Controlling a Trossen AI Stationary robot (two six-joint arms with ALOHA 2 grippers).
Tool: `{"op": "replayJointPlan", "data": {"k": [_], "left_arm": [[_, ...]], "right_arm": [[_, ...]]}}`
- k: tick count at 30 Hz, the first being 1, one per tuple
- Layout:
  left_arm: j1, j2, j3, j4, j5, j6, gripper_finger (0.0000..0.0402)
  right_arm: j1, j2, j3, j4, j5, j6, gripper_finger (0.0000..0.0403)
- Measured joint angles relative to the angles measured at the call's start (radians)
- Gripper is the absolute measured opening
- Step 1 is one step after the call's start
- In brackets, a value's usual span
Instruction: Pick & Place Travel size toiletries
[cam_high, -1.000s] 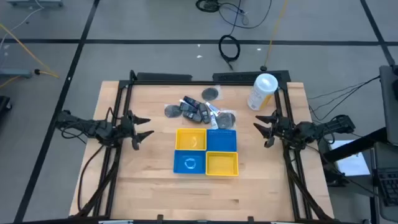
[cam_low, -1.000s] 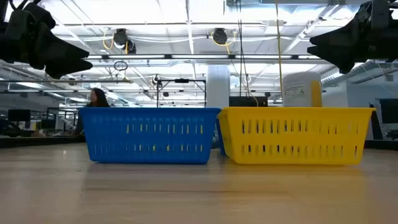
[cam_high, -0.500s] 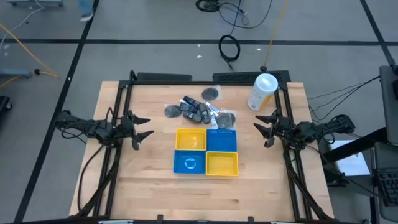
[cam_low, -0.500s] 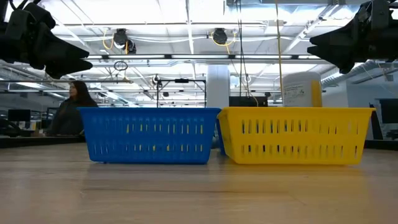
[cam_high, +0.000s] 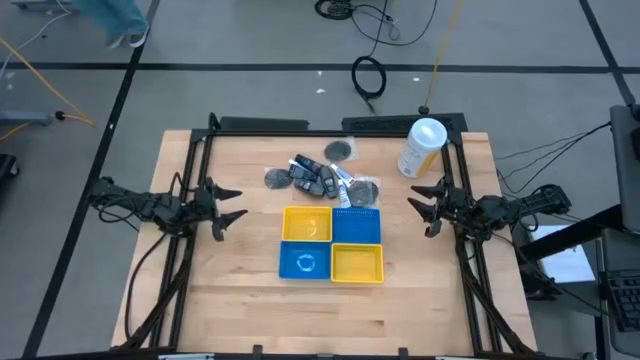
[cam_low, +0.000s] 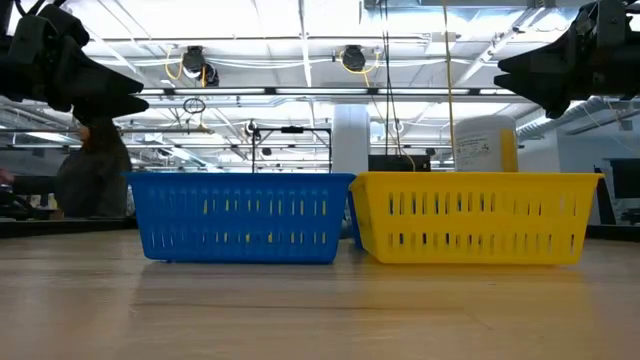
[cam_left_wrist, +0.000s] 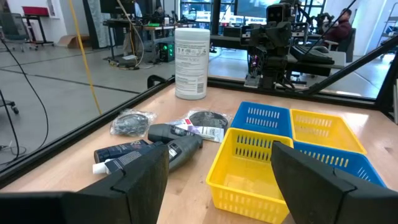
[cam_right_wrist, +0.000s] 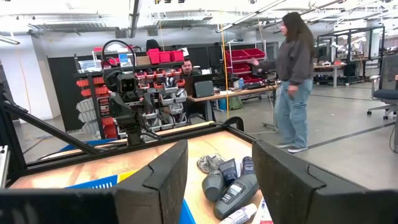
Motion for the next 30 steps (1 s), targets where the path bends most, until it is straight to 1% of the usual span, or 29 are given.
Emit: {"op": "replayJointPlan", "data": {"k": [21,30], "left_arm": [[0.0,0.0,0.0,0.0,0.0,0.0,0.0278],[0.0,0.0,0.0,-0.004,0.0,0.0,0.0278]], "right_arm": [[0.0,0.0,0.0,0.001,0.0,0.0,0.0171],[0.0,0.0,0.0,0.027,0.0,-0.013,0.0171]]}}
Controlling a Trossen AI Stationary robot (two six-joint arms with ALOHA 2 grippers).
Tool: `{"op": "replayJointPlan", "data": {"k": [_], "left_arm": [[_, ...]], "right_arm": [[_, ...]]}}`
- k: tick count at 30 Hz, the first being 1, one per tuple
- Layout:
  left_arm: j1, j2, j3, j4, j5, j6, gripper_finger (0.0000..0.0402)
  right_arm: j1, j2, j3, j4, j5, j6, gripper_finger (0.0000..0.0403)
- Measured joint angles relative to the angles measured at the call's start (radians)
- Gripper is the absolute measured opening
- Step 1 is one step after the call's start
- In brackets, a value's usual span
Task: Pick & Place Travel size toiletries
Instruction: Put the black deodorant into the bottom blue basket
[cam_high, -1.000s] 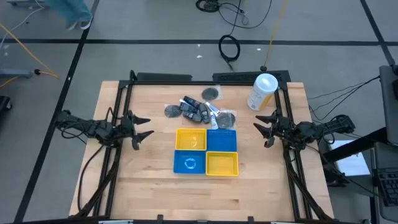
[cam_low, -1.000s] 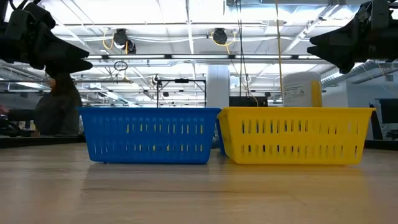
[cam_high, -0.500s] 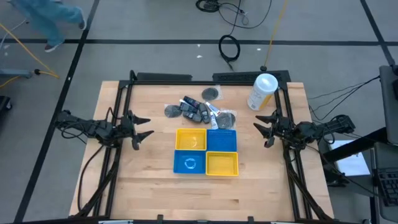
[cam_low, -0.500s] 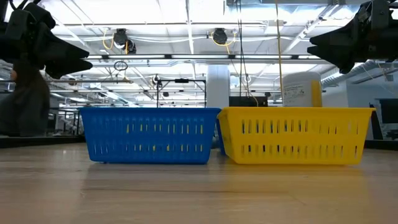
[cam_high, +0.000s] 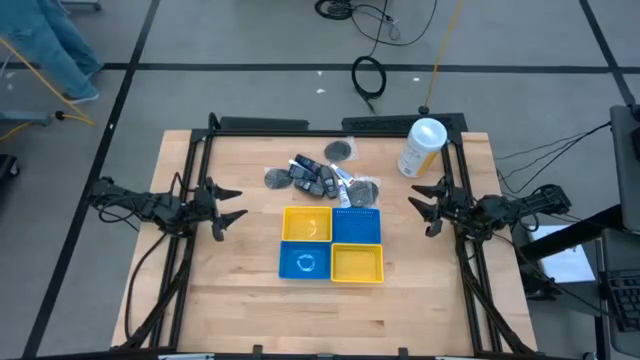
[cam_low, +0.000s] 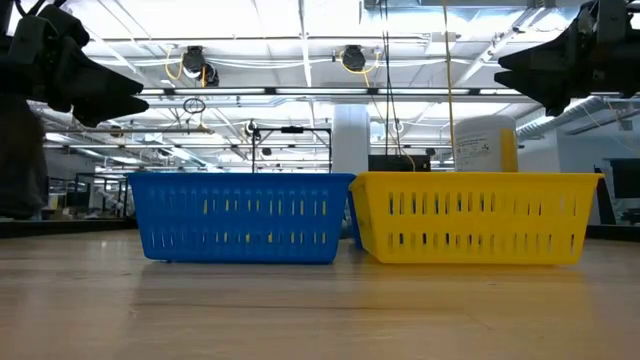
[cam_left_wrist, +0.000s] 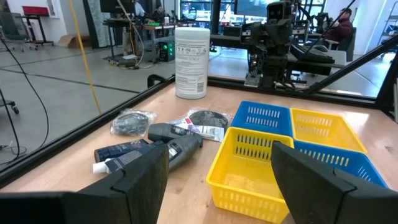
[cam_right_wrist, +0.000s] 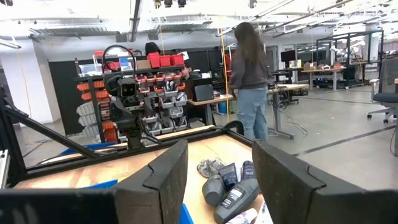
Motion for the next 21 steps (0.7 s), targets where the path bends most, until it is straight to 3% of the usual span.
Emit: {"op": "replayJointPlan", "data": {"k": [13,21], "left_arm": [[0.0,0.0,0.0,0.026,-0.009,0.006,0.0278],[0.001,0.0,0.0,0.037,-0.002,0.006,0.0278]], "right_arm": [[-0.008,0.011,0.0,0.064,-0.001,0.141,0.0171],[-0.008,0.211,0.06,0.149,-0.076,0.124,0.0171]]}}
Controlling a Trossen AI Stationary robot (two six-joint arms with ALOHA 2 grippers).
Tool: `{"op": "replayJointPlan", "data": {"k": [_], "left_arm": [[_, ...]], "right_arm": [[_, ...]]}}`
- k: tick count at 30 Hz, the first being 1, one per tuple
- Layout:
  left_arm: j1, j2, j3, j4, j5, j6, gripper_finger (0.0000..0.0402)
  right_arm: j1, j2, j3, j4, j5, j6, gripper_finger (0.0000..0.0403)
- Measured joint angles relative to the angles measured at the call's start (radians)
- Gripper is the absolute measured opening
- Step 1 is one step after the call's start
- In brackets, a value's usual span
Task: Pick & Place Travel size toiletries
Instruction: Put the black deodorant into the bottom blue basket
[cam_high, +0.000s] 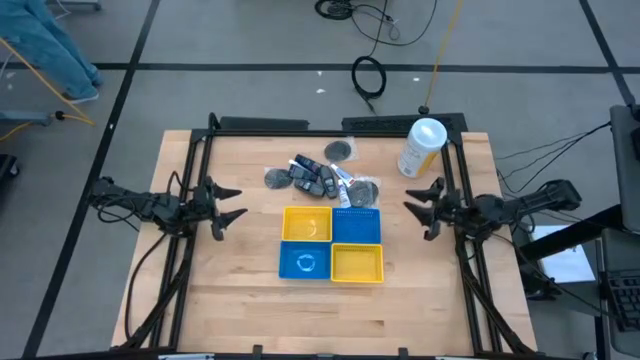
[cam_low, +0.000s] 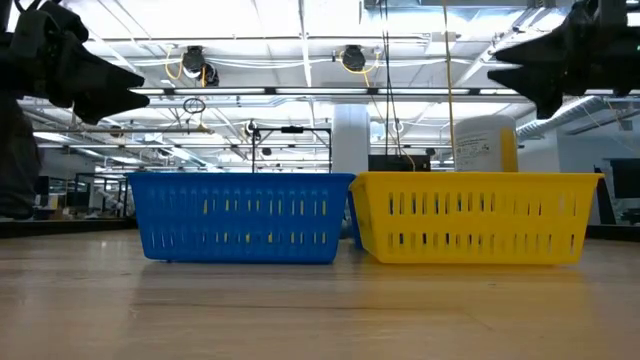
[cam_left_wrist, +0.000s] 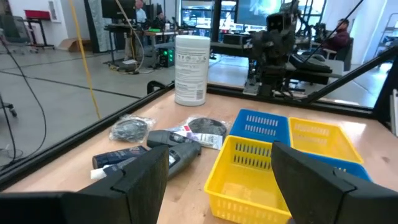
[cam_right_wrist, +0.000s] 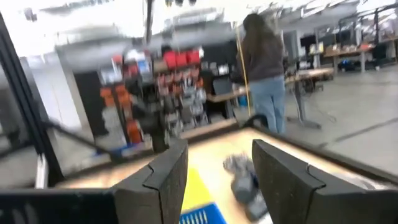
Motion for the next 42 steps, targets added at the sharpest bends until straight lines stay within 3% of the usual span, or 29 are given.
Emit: {"op": "replayJointPlan", "data": {"k": [9,19,23,30,42], "left_arm": [[0.0,0.0,0.0,0.053,-0.014,0.1,0.0278],[0.0,0.0,0.0,0.256,-0.046,0.166,0.0278],[0.0,0.0,0.0,0.319,-0.103,0.196,0.0278],[0.0,0.0,0.0,0.327,-0.103,0.142,0.0278],[0.0,0.007,0.0,0.325,-0.104,0.066,0.0278]], "right_arm": [[-0.025,0.408,0.195,0.06,0.027,-0.063,0.0171],[-0.216,0.798,0.464,0.06,0.018,-0.109,0.0171],[-0.314,0.938,0.543,0.029,-0.082,-0.075,0.0171],[-0.449,1.185,0.712,-0.08,-0.198,-0.026,0.0171],[-0.55,1.449,0.955,-0.224,-0.317,-0.048,0.0201]]}}
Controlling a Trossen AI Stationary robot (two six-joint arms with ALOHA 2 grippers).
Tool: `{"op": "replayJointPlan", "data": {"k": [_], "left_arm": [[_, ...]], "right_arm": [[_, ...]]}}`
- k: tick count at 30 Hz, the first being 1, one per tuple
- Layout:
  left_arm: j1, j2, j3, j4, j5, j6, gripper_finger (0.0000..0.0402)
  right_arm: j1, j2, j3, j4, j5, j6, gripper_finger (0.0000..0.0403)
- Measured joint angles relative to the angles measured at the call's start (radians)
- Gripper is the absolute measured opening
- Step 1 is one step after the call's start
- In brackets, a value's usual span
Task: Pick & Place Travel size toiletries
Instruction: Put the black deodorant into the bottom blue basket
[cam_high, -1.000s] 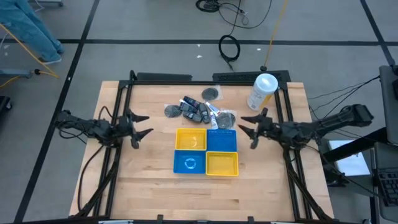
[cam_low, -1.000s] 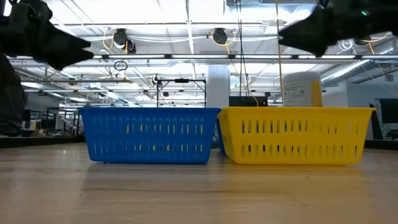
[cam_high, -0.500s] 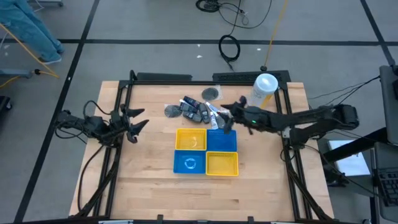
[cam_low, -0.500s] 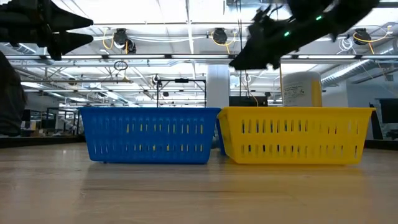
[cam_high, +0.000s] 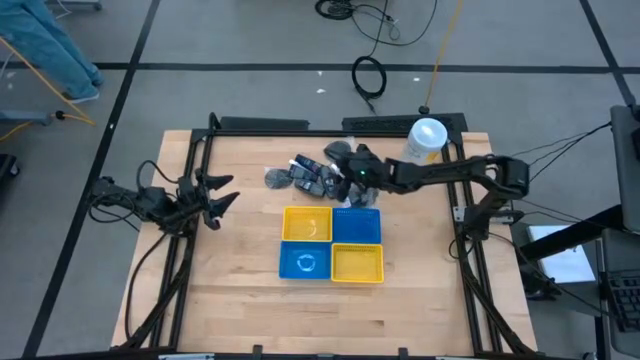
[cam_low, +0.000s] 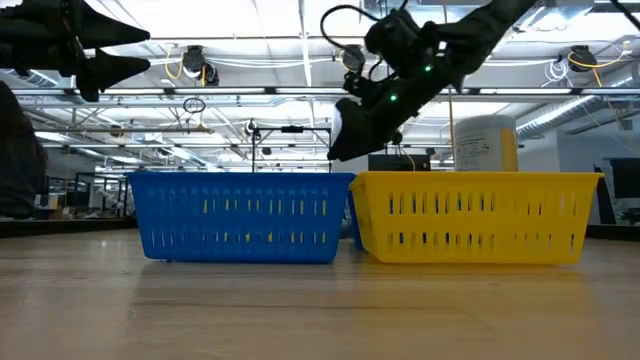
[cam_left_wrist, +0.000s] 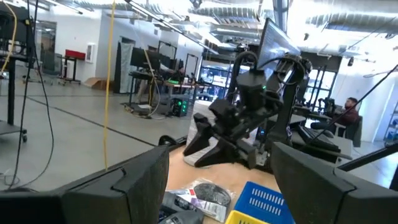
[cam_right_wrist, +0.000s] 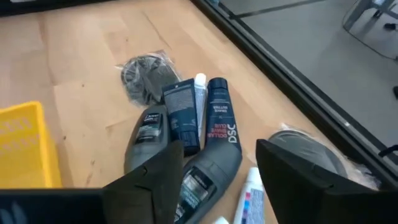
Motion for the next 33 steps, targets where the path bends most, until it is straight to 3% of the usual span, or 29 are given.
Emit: {"op": "replayJointPlan", "data": {"k": [10,21,33], "left_arm": [[0.001,0.126,0.0,0.064,-0.035,-0.023,0.0278],[0.001,0.294,0.0,0.236,-0.057,0.015,0.0278],[0.001,0.359,0.0,0.318,-0.078,0.031,0.0278]], "right_arm": [[-0.018,0.112,0.051,-0.004,0.0,0.051,0.0251],[-0.027,0.161,0.071,0.028,-0.001,0.156,0.0254],[-0.033,0.223,0.069,0.06,-0.002,0.187,0.0254]]}}
